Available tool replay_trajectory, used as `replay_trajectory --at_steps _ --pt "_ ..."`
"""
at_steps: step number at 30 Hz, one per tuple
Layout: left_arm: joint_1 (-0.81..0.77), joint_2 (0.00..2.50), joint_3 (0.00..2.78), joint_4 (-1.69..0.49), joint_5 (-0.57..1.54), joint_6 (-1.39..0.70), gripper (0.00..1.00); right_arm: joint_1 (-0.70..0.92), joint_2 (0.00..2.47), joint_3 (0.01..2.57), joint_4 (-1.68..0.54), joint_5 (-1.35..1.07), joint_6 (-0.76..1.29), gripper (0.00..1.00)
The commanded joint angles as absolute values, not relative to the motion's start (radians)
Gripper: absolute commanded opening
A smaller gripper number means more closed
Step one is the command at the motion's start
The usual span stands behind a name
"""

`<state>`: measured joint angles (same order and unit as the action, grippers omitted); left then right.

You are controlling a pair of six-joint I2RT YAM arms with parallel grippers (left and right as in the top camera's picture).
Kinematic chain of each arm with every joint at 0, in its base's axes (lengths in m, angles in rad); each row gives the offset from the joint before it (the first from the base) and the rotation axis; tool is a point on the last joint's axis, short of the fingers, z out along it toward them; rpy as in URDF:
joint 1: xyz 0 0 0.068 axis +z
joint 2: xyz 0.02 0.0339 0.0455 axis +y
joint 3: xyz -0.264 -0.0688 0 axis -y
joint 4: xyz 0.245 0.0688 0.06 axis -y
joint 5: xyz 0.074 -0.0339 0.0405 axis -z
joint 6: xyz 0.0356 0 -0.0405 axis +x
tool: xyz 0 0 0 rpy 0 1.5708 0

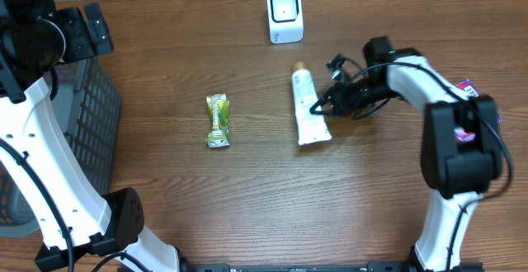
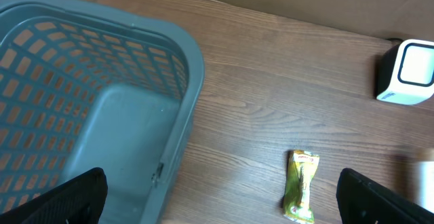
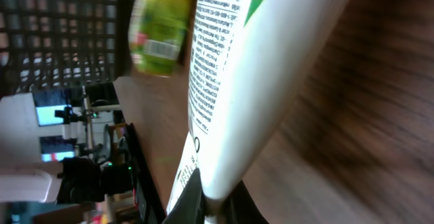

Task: Scan the item barcode
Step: 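Grasp the white tube by its end with the right gripper, then carry the white tube to the scanner and hold it in front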

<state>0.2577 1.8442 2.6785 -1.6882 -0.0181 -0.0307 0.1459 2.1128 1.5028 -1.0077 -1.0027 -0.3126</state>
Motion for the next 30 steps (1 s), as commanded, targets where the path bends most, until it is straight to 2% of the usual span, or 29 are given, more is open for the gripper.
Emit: replay_trajectory --at_steps 1,10,15,18,21,22,23,25,30 --pt "0.262 1.851 2.684 -1.689 -0.007 -0.048 1.0 0.157 1.876 1.566 -1.021 -1.131 -0.417 0.04" --pt "0.262 1.851 2.684 -1.689 -0.007 -0.048 1.0 0.157 1.541 1.567 -1.004 -1.135 -0.405 0.03" --pt "0.262 1.851 2.684 -1.689 -0.007 -0.048 1.0 0.159 1.468 1.567 -0.924 -1.067 -0.245 0.04" --pt "0.262 1.851 2.684 -1.689 -0.007 -0.049 0.99 0.194 1.455 1.583 -0.82 -0.825 -0.02 0.03" --pt "0.262 1.851 2.684 -1.689 -0.007 -0.048 1.0 0.265 1.464 1.653 -0.81 -0.553 0.061 0.03" --pt "0.262 1.851 2.684 -1.689 -0.007 -0.048 1.0 0.295 1.471 1.686 -0.818 -0.453 0.065 0.03" --pt "0.262 1.851 2.684 -1.689 -0.007 -0.048 1.0 0.358 1.495 1.764 -0.839 -0.247 0.065 0.03" --pt "0.262 1.851 2.684 -1.689 -0.007 -0.048 1.0 0.414 1.533 1.846 -0.859 -0.063 0.062 0.03" --pt "0.262 1.851 2.684 -1.689 -0.007 -0.048 0.99 0.492 1.688 2.013 -0.904 0.217 -0.004 0.03"
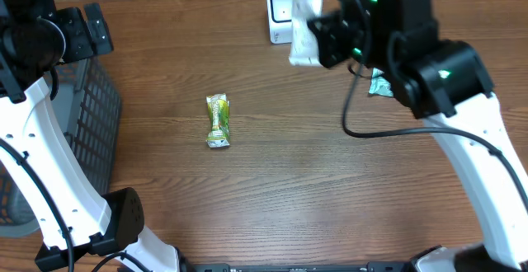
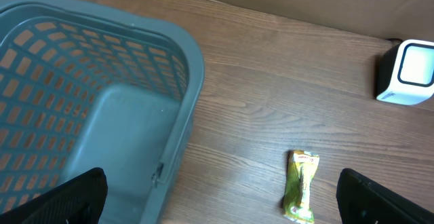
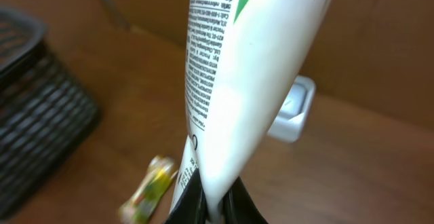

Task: Scan the item barcode
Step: 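Carry the white tube to the scanner and hold it in front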

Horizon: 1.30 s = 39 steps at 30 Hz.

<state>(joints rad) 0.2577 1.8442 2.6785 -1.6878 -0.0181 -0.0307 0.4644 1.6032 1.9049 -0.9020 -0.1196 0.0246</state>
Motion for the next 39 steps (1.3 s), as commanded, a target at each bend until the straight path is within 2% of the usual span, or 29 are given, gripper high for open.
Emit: replay_trajectory --at_steps 1,7,13,17,27,34,39 --pt "0.262 1.851 2.684 -1.689 -0.007 -0.048 1.0 0.498 1.718 2.029 -0.904 0.246 -0.008 0.03" --pt "0.262 1.851 2.684 -1.689 -0.007 -0.048 1.0 0.504 1.889 2.042 -0.808 0.463 -0.037 0.03" --pt "0.262 1.851 2.684 -1.689 -0.007 -0.048 1.0 0.505 2.045 2.042 -0.648 0.713 -0.221 0.04" --pt "0.262 1.851 2.684 -1.689 -0.007 -0.048 1.0 0.505 2.132 2.042 -0.563 0.743 -0.367 0.04" --pt "0.262 1.851 2.684 -1.689 -0.007 -0.048 1.0 0.512 2.288 2.041 -0.378 0.789 -0.489 0.04" --pt "0.262 1.851 2.684 -1.689 -0.007 -0.048 1.0 0.521 2.342 2.041 -0.343 0.785 -0.507 0.04" --pt "0.262 1.851 2.684 -1.689 -0.007 -0.048 1.0 0.525 2.385 2.041 -0.319 0.775 -0.609 0.04"
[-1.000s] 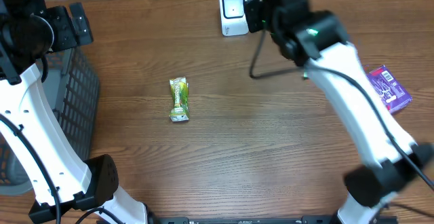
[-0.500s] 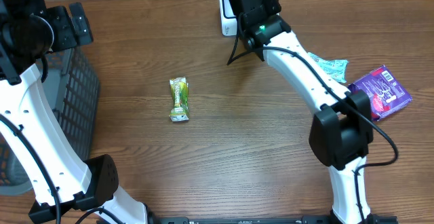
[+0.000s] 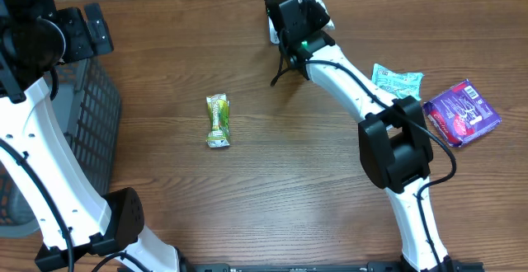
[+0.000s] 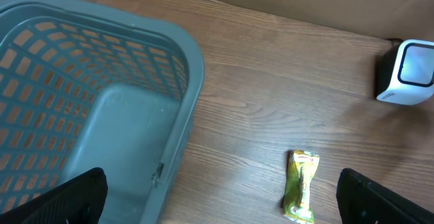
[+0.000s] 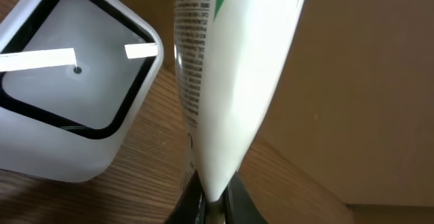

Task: Scan the item barcode
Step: 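Carry the white tube to the scanner and hold it in front, then carry the white tube right and drop it by the purple package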

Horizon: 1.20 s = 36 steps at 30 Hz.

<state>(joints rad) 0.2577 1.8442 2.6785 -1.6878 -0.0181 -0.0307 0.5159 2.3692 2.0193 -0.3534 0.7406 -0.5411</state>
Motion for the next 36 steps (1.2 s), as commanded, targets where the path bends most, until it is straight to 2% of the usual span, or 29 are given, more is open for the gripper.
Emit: replay_trajectory --at_steps 1,6,13,29,36 --pt "0.262 1.851 2.684 -1.689 -0.007 -0.049 1.0 0.525 2.391 2.041 -0.318 0.773 -0.628 0.04" --pt "0.262 1.851 2.684 -1.689 -0.007 -0.049 0.99 0.532 2.415 2.04 -0.308 0.85 -0.734 0.04" --pt "0.262 1.851 2.684 -1.689 -0.007 -0.048 0.99 0.528 2.415 2.035 -0.298 0.954 -0.734 0.04" --pt "0.262 1.851 2.684 -1.689 -0.007 -0.048 1.0 0.564 2.416 2.022 -0.363 0.994 -0.704 0.04" --pt "0.262 1.851 2.684 -1.689 -0.007 -0.049 0.99 0.616 2.405 2.022 -0.459 0.995 -0.676 0.04"
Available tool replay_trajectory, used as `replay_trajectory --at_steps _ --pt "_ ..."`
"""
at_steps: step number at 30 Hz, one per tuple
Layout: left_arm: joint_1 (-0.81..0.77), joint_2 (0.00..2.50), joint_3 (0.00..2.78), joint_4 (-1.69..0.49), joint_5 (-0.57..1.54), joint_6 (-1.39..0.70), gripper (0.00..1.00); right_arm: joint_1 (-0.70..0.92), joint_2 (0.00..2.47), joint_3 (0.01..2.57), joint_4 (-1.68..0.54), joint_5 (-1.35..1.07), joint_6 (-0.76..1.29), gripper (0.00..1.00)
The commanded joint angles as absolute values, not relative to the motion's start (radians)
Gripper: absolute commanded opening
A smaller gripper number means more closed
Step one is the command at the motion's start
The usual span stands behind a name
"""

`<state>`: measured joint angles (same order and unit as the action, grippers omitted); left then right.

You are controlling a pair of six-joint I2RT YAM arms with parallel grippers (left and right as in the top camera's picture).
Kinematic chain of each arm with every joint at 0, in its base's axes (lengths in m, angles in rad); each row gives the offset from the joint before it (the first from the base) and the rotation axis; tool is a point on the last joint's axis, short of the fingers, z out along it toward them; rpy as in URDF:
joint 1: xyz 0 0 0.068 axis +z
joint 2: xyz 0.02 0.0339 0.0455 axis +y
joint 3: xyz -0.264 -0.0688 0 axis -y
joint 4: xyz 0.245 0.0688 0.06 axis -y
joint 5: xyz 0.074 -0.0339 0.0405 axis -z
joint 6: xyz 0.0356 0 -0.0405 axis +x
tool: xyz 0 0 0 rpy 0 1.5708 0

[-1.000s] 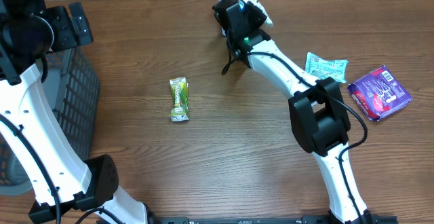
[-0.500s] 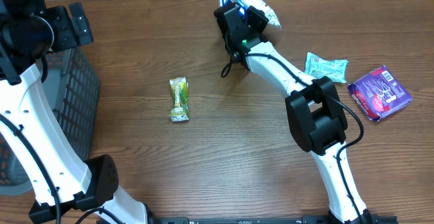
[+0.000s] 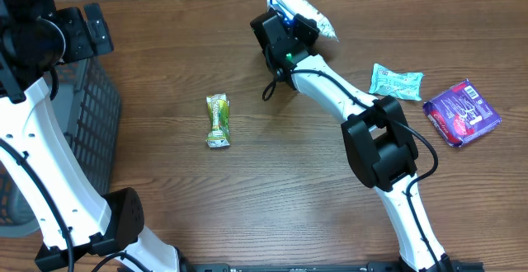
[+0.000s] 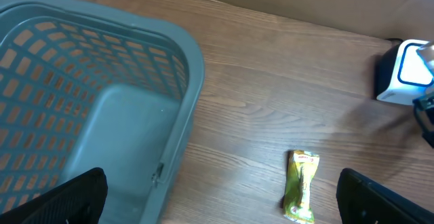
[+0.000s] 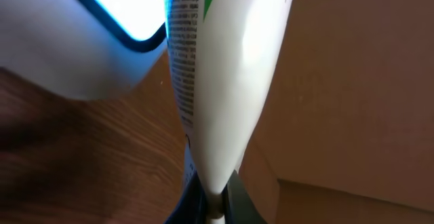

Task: Scan the item barcode
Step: 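Carry the white tube right and drop it by the purple package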

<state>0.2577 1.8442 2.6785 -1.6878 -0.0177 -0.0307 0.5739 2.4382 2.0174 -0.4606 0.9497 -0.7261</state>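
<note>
A white tube (image 5: 224,81) with black print, a green mark and a gold cap is held by its crimped end in my right gripper (image 5: 211,207), which is shut on it. The tube (image 3: 304,10) lies slantwise at the back of the table, right in front of the white scanner (image 5: 81,41). The scanner's window glows blue-white. From the left wrist the scanner (image 4: 407,81) shows at the far right, its face lit blue. My left gripper (image 4: 224,210) hangs wide open over the basket's edge, holding nothing.
A blue-grey mesh basket (image 4: 88,95) fills the left side. A green snack packet (image 3: 218,120) lies mid-table. A teal packet (image 3: 396,81) and a purple packet (image 3: 462,111) lie at the right. A cardboard wall (image 5: 352,81) rises behind the scanner.
The scanner window, plain white before, now glows blue. My right gripper has moved closer to the scanner, and the tube now slants across its face. The left arm is unchanged.
My right gripper was at the tube lying on the table below the scanner. Then it held the tube raised near the scanner, then close beside its unlit face. Now the tube is against the lit window. The left gripper stayed open by the basket throughout.
</note>
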Motion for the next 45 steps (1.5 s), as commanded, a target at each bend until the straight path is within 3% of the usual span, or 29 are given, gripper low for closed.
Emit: replay_trajectory --at_steps 1,8,13,17,20,23,29,35,37,38,41,45 --pt "0.262 1.851 2.684 -1.689 -0.007 -0.048 1.0 0.635 2.391 2.022 -0.46 0.994 -0.63 0.04" --pt "0.262 1.851 2.684 -1.689 -0.007 -0.048 1.0 0.755 2.204 2.022 -0.606 0.9 -0.502 0.04" --pt "0.262 1.851 2.684 -1.689 -0.007 -0.049 1.0 0.77 2.0 2.022 -0.939 0.625 -0.129 0.04" --pt "0.262 1.851 2.684 -1.689 -0.007 -0.048 1.0 0.655 1.866 2.022 -1.254 0.529 0.318 0.04" --pt "0.262 1.851 2.684 -1.689 -0.007 -0.048 1.0 0.479 1.837 2.022 -1.471 0.529 0.662 0.04" --pt "0.262 1.851 2.684 -1.689 -0.007 -0.048 0.99 0.29 1.853 1.991 -1.521 0.513 0.838 0.04" --pt "0.262 1.851 2.684 -1.689 -0.007 -0.048 0.99 0.01 1.86 1.727 -1.176 0.363 0.836 0.04" --pt "0.262 1.851 2.684 -1.689 -0.007 -0.049 1.0 -0.113 1.86 1.496 -0.852 0.181 0.704 0.04" --pt "0.262 1.851 2.684 -1.689 -0.007 -0.049 1.0 -0.118 1.86 1.458 -0.82 0.18 0.654 0.23" --pt "0.262 1.851 2.684 -1.689 -0.007 -0.048 1.0 -0.118 1.86 1.448 -0.815 0.179 0.625 0.42" --pt "0.262 1.851 2.684 -1.689 -0.007 -0.048 1.0 -0.118 1.859 1.449 -0.815 0.17 0.565 0.52" --pt "0.262 1.851 2.684 -1.689 -0.007 -0.048 1.0 -0.118 1.853 1.494 -0.839 0.04 0.468 0.53"
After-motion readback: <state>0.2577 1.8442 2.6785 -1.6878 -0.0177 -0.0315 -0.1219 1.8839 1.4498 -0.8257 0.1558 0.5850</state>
